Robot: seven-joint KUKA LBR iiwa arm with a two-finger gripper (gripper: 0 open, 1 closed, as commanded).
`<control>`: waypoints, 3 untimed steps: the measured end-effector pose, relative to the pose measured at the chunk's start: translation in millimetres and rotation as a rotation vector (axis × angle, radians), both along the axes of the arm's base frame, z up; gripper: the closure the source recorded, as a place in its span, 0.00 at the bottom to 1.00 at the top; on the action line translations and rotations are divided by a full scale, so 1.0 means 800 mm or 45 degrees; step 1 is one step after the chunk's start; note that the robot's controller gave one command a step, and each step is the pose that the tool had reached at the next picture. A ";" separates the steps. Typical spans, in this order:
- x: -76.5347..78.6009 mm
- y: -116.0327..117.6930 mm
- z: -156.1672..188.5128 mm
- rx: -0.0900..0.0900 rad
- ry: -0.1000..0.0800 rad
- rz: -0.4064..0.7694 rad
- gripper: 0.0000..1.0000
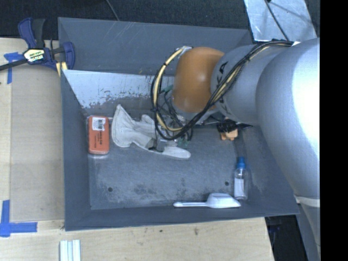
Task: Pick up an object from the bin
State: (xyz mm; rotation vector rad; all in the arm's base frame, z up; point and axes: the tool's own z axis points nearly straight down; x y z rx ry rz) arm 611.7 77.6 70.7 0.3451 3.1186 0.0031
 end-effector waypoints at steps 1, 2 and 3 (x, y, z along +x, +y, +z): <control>-0.001 0.000 0.005 -0.001 0.005 0.000 1.00; -0.004 -0.001 0.032 -0.002 0.016 0.000 1.00; -0.001 -0.001 0.060 -0.001 0.006 0.000 1.00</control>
Offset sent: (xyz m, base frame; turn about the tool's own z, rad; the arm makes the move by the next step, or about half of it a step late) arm 0.0000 0.0000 0.0849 0.0000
